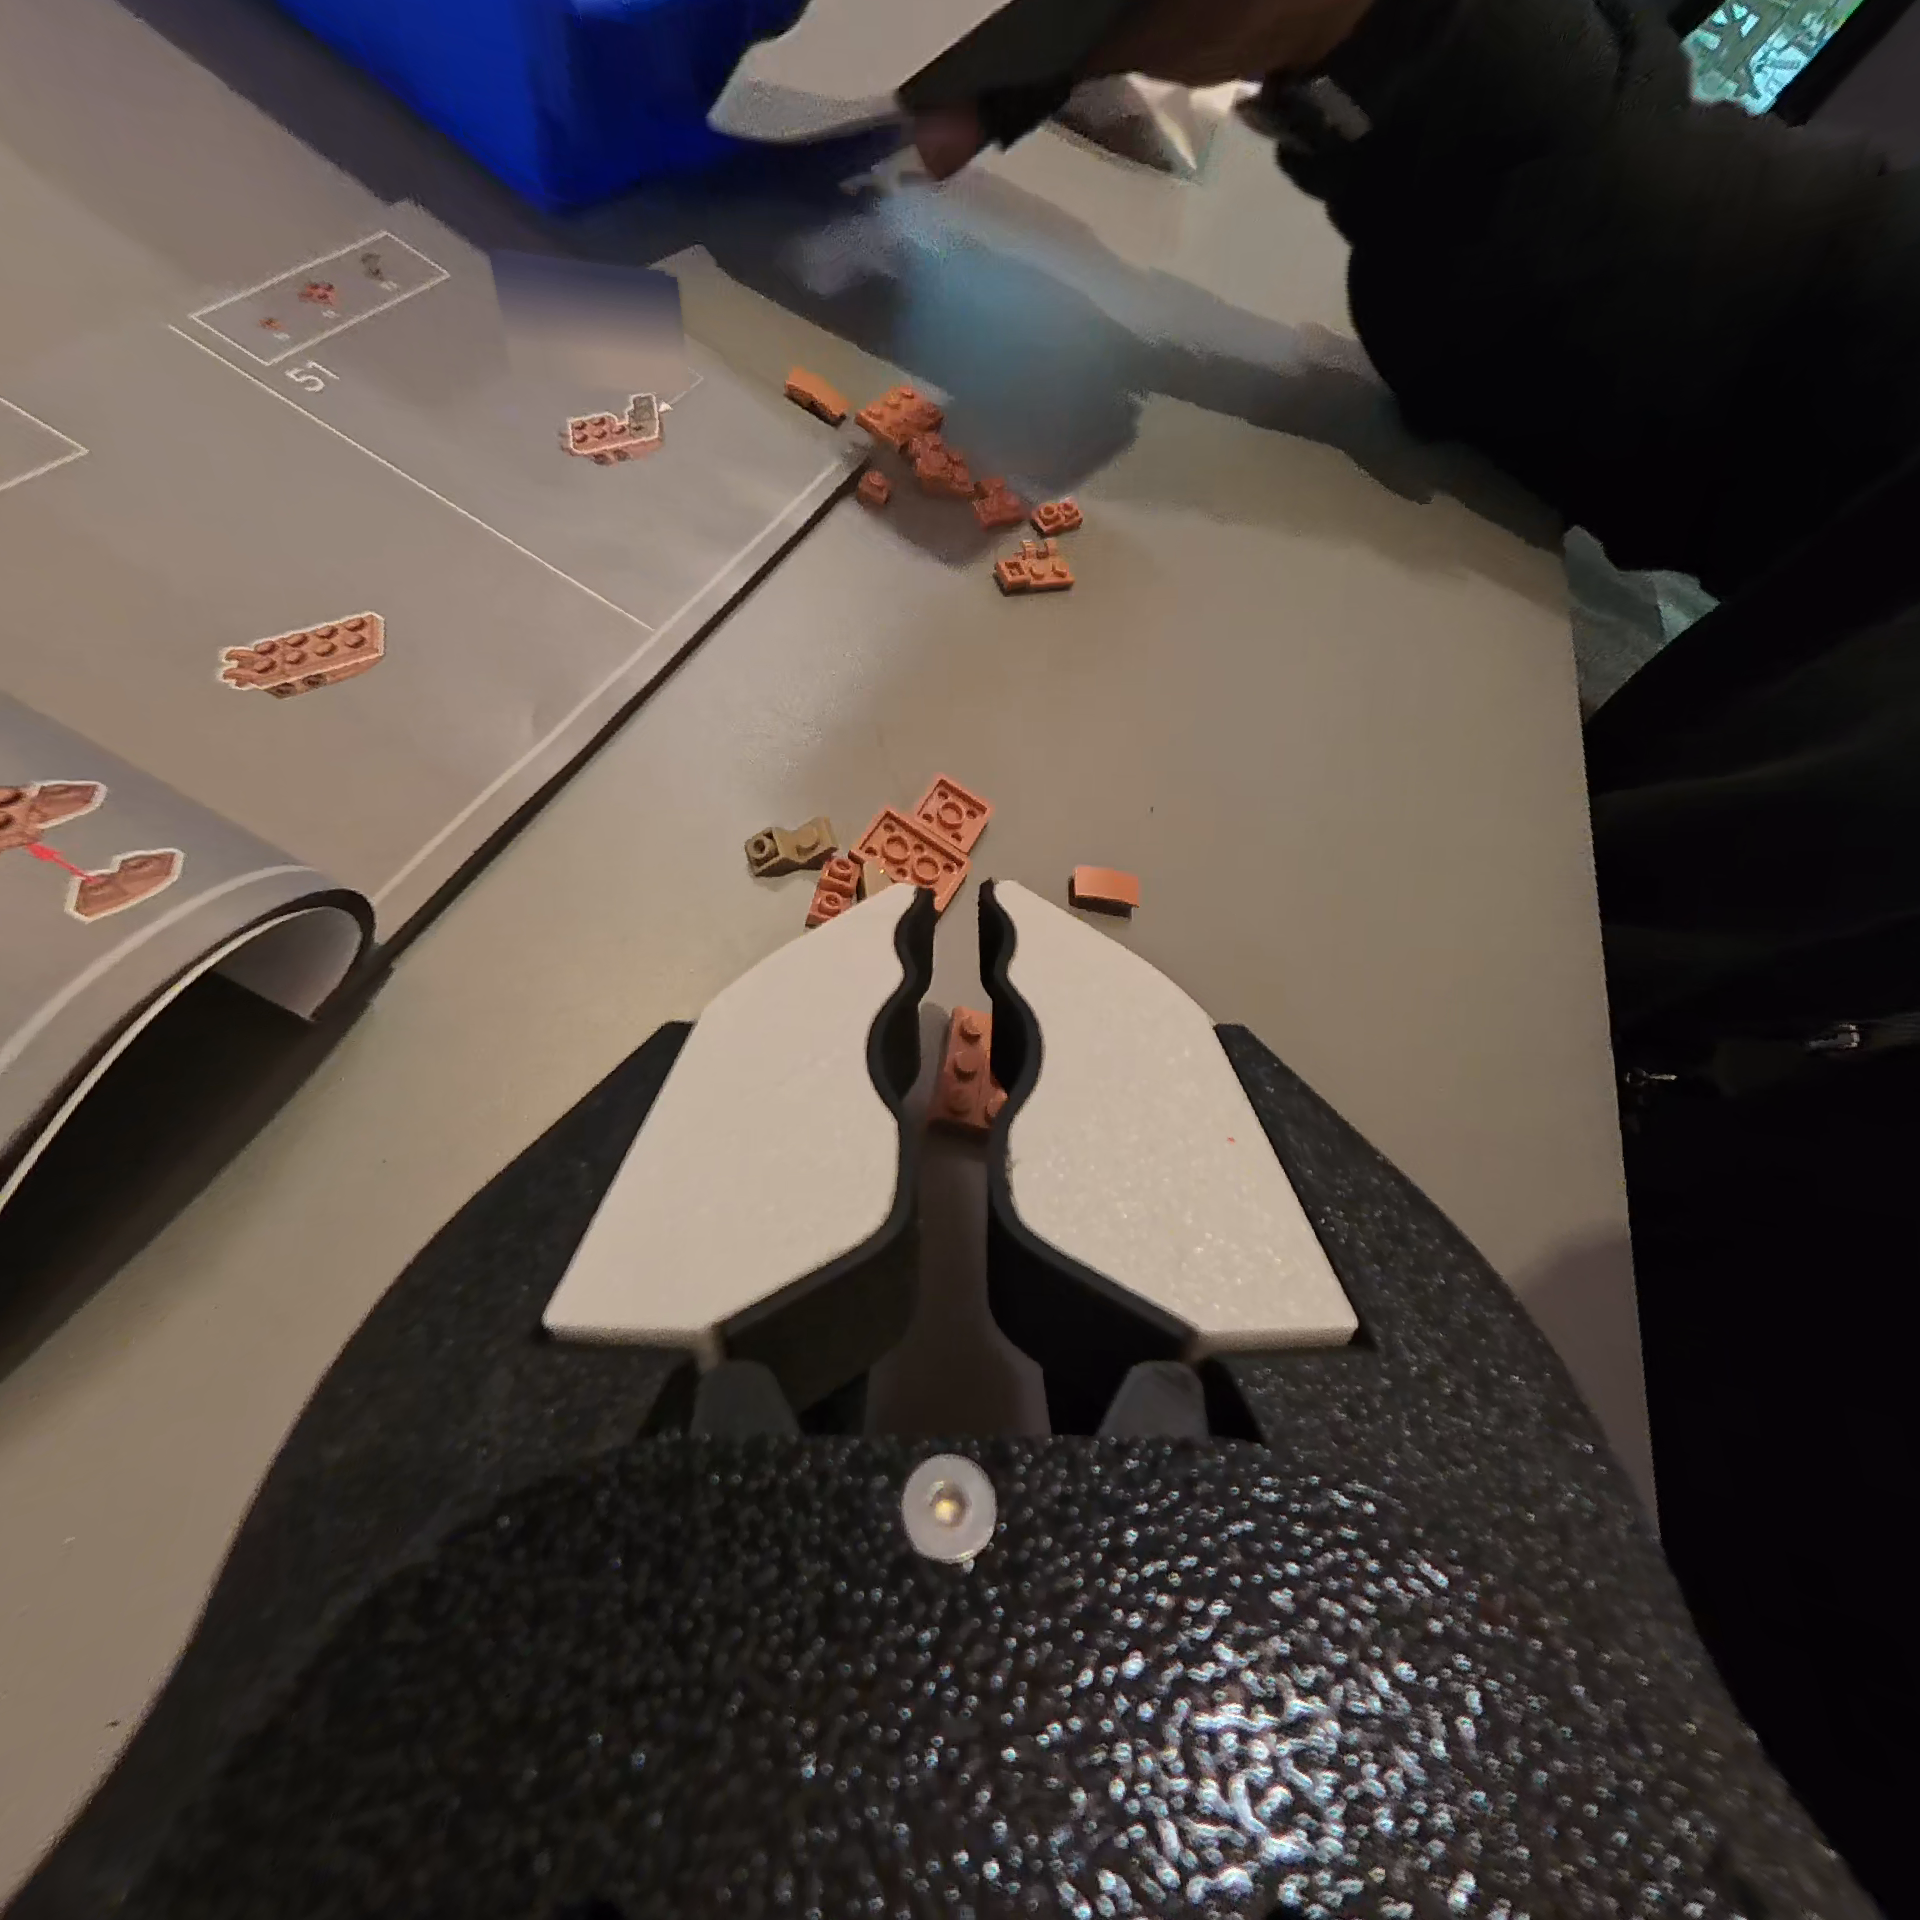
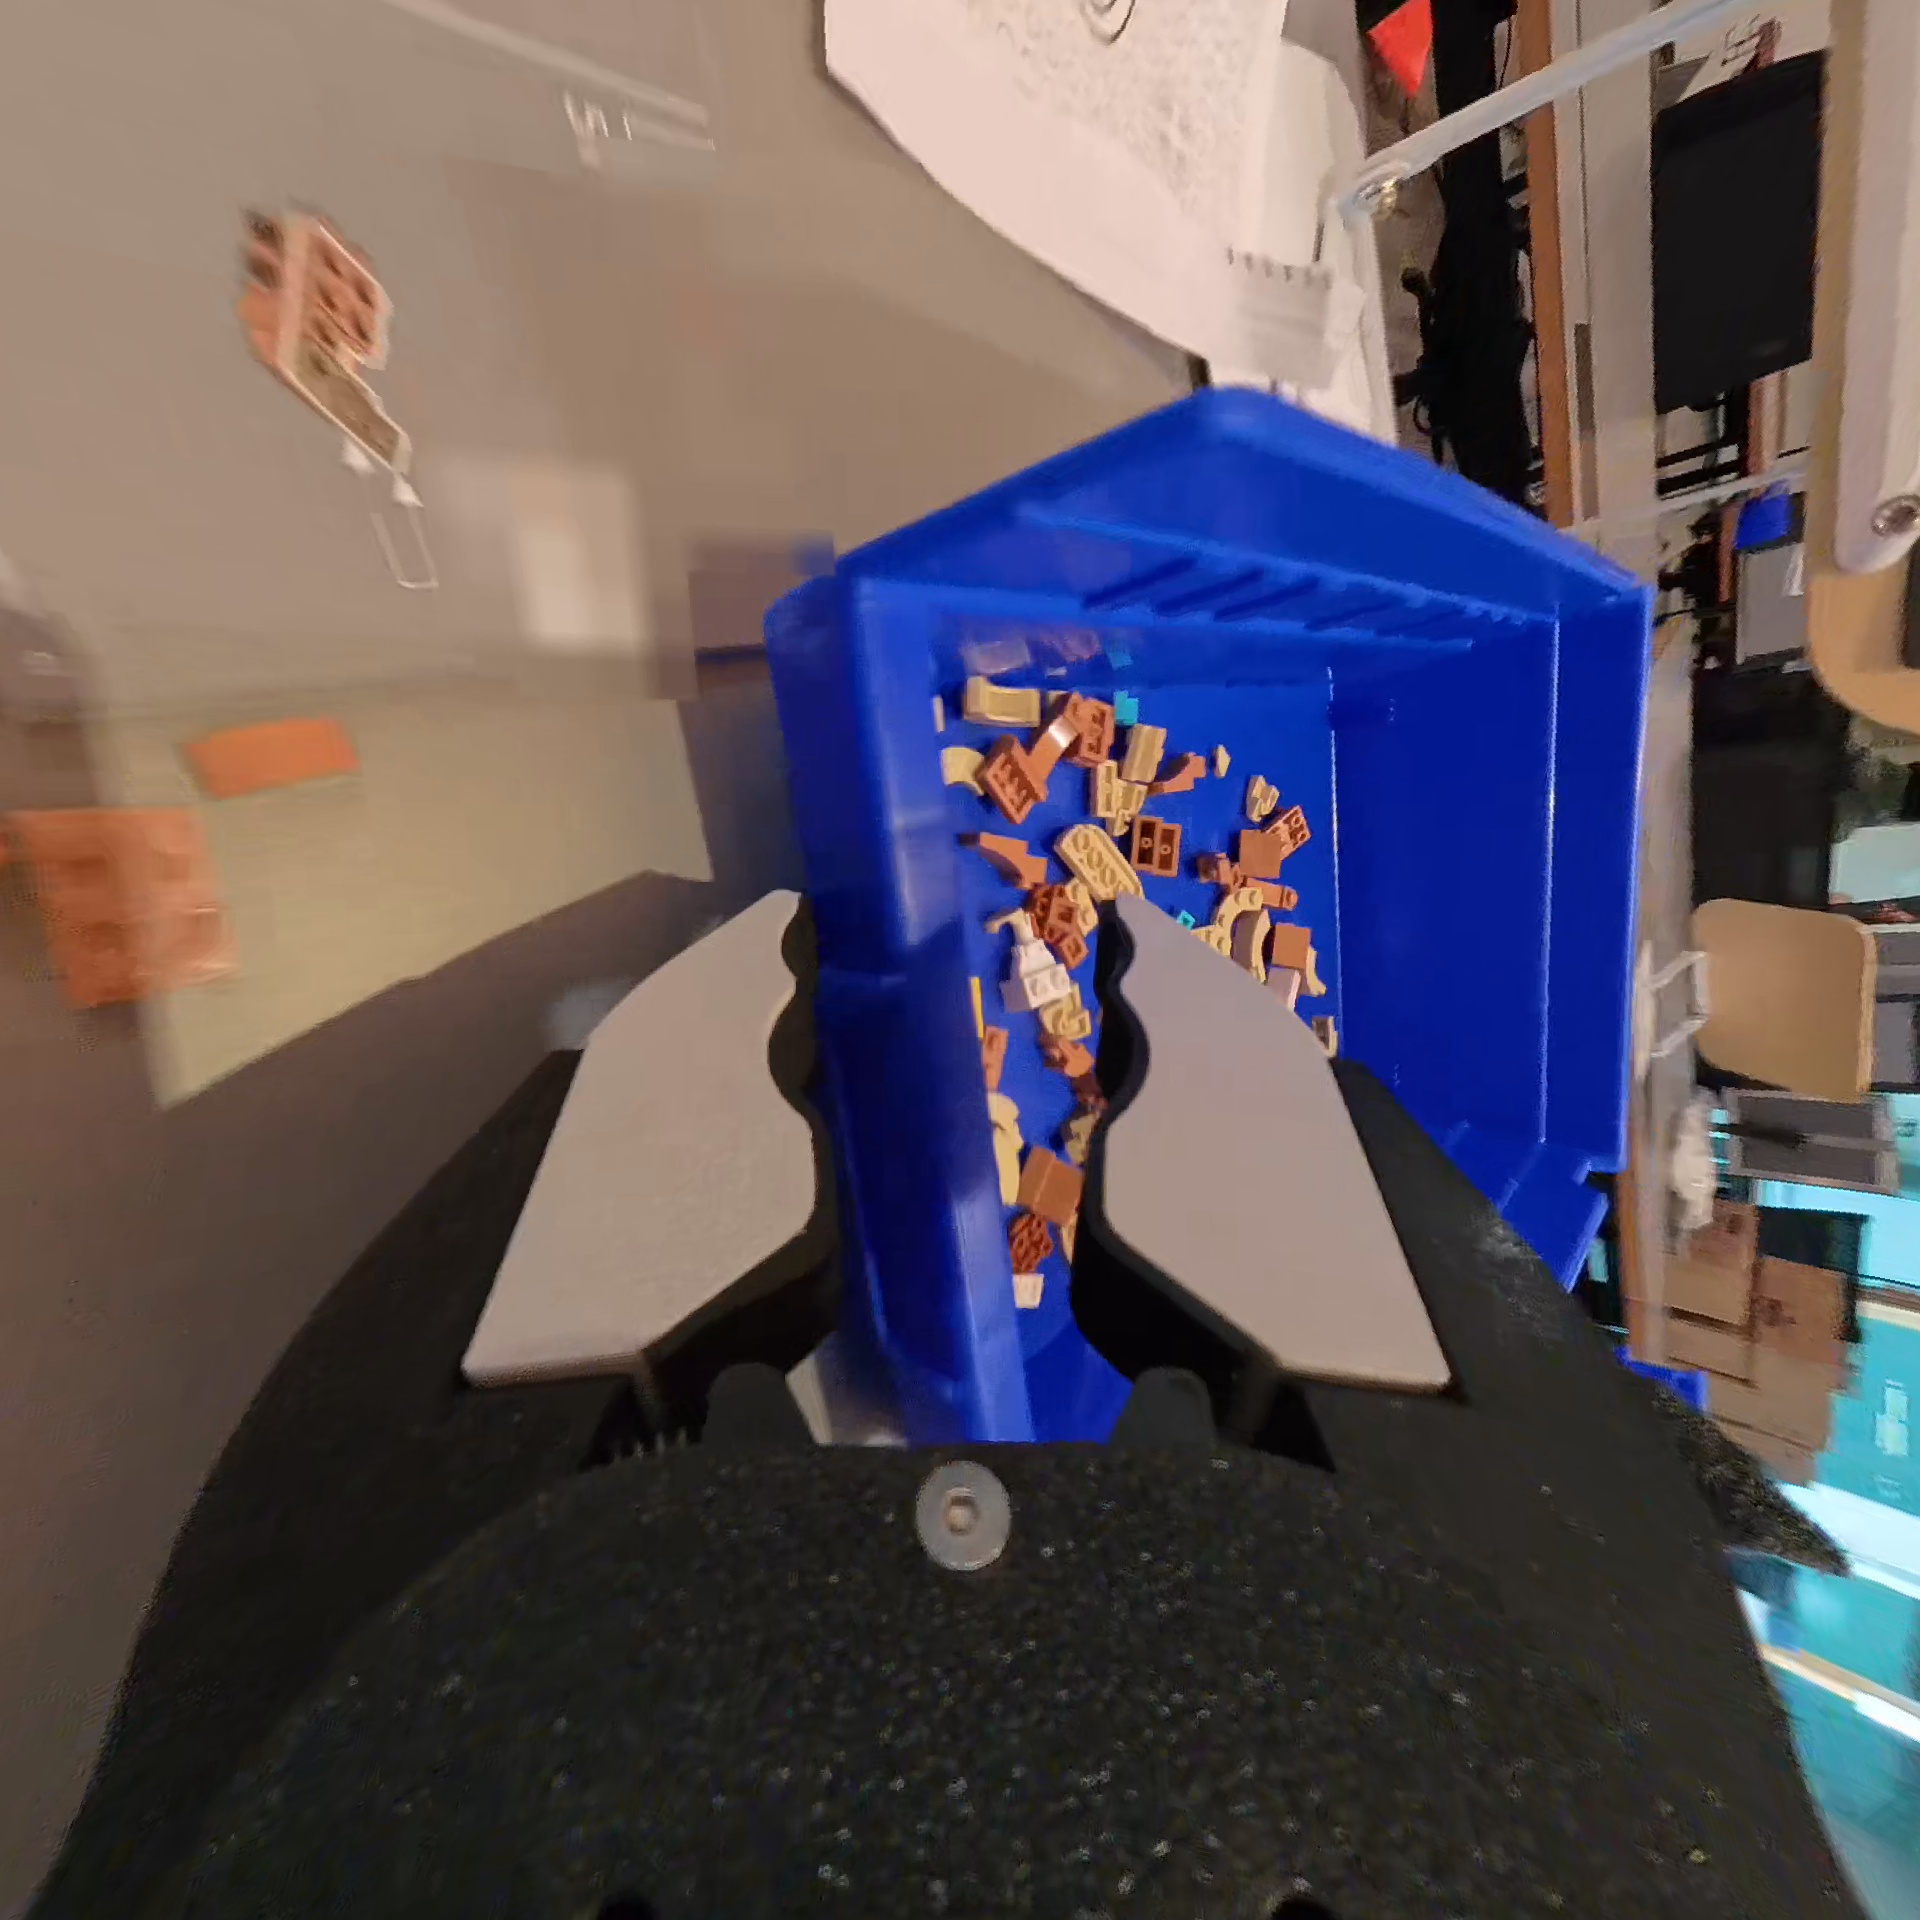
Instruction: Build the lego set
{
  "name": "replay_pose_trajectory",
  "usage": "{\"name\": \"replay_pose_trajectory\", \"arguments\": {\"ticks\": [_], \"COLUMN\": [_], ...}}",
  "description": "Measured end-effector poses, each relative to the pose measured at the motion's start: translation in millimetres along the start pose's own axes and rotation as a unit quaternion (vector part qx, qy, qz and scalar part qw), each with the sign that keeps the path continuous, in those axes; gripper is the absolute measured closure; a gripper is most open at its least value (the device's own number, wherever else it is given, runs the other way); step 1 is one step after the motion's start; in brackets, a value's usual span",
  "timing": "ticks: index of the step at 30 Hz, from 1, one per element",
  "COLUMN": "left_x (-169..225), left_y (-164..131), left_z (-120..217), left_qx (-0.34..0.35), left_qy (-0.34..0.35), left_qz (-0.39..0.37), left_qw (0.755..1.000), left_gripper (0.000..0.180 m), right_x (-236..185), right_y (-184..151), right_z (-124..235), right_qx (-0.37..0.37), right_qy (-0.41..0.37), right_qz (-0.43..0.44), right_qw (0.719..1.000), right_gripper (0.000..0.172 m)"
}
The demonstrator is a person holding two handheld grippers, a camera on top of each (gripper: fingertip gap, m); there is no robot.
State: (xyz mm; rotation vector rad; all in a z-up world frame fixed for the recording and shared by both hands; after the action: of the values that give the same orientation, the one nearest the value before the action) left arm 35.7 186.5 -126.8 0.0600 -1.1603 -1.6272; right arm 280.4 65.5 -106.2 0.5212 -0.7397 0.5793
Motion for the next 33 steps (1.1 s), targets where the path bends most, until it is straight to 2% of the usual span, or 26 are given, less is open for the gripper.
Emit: {"name": "replay_pose_trajectory", "arguments": {"ticks": [3,5,11,14,22,25,29,30,33], "left_x": [2,4,4,2,6,7,5,5,5], "left_y": [1,1,-1,-1,-1,0,0,1,1], "left_z": [0,0,-4,-3,-3,-3,-2,-2,-3], "left_qx": [0.0,0.0,-0.006,-0.004,-0.006,-0.006,-0.003,-0.002,-0.002], "left_qy": [-0.002,-0.007,-0.004,0.0,-0.002,-0.001,0.001,0.002,0.002], "left_qz": [-0.002,-0.003,-0.005,-0.002,-0.012,-0.014,-0.012,-0.012,-0.014], "left_qw": [1.0,1.0,1.0,1.0,1.0,1.0,1.0,1.0,1.0], "left_gripper": [0.173,0.172,0.173,0.173,0.173,0.173,0.173,0.173,0.173], "right_x": [-10,-20,-50,-55,-69,-69,-68,-68,-68], "right_y": [19,30,50,51,42,41,39,38,37], "right_z": [36,48,31,21,5,3,2,2,5], "right_qx": [0.098,0.134,0.104,0.079,0.034,0.036,0.042,0.044,0.067], "right_qy": [0.055,0.099,0.225,0.227,0.247,0.251,0.254,0.254,0.264], "right_qz": [-0.063,-0.097,-0.214,-0.236,-0.254,-0.257,-0.264,-0.264,-0.275], "right_qw": [0.992,0.981,0.945,0.941,0.935,0.932,0.929,0.929,0.922], "right_gripper": [0.133,0.138,0.141,0.148,0.143,0.154,0.155,0.162,0.163]}}
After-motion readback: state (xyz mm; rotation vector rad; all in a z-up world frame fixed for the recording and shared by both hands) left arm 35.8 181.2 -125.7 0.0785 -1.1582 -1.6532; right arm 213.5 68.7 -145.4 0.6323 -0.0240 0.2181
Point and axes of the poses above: each gripper's, where its closed fingertips meet, z back along the fingers, y out of its top, x = y × z across the jaws, the point moved 4 cm from there along z, back along the fingers, and after that the axes turned 13 degrees about z, right-handed, at the moved point
